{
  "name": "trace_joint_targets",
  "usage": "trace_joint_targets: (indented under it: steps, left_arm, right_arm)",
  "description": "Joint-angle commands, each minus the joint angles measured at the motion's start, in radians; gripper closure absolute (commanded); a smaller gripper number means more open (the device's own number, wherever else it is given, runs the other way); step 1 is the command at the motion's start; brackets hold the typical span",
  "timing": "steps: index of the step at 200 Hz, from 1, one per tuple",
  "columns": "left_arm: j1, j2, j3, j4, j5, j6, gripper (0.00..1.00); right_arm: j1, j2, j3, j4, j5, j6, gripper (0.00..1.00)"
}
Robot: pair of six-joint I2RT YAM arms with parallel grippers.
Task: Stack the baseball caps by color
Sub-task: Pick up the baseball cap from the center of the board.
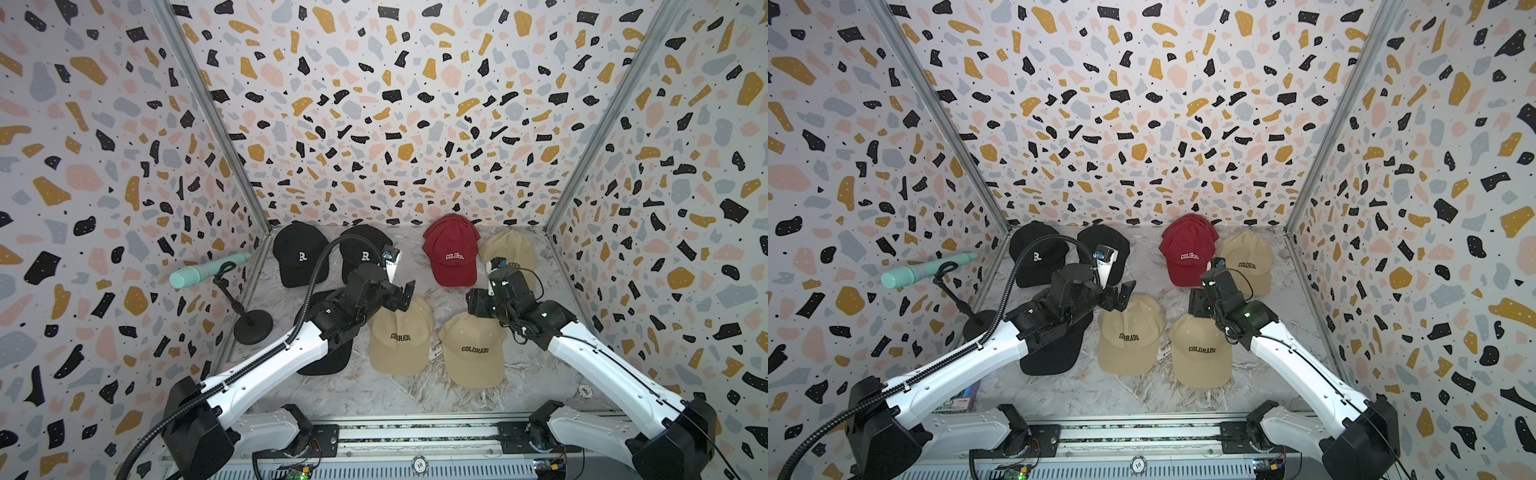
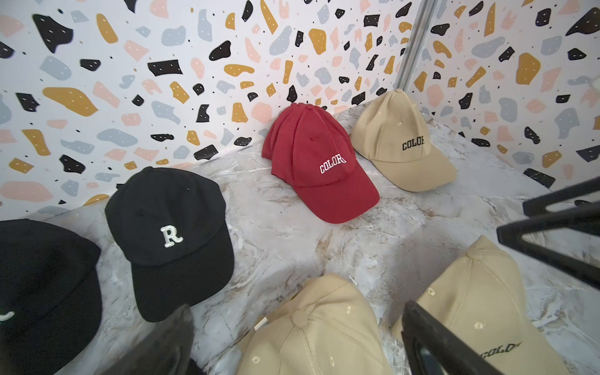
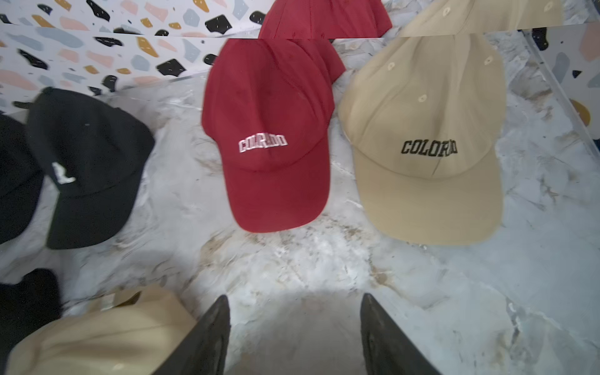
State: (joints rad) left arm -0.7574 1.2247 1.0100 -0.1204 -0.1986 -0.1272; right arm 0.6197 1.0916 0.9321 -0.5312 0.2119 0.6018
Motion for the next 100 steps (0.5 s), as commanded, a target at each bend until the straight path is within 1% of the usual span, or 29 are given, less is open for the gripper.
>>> trace_joint_targets:
  steps: [1, 33, 43, 77, 100]
  left_arm:
    - [0.002, 0.001, -0.014, 0.053, 0.05, -0.035, 0.0]
    - [0.001, -0.012, -0.026, 0.036, 0.032, -0.046, 0.0]
    - [0.002, -0.02, -0.036, 0.038, 0.025, -0.054, 0.0]
    - [0.002, -0.023, -0.046, 0.038, 0.015, -0.075, 0.0]
    - [0.003, -0.014, -0.041, 0.042, 0.005, -0.085, 0.0]
  right_arm:
    - [0.057, -0.041, -0.058, -0.069, 0.043, 0.11, 0.3]
    - [0.129, -0.052, -0.118, -0.061, 0.046, 0.171, 0.27]
    - [0.144, -0.046, -0.123, -0.067, 0.055, 0.174, 0.24]
    - [0.151, -0.018, -0.12, -0.089, 0.074, 0.151, 0.21]
    - [0.149, 0.01, -0.115, -0.088, 0.078, 0.135, 0.21]
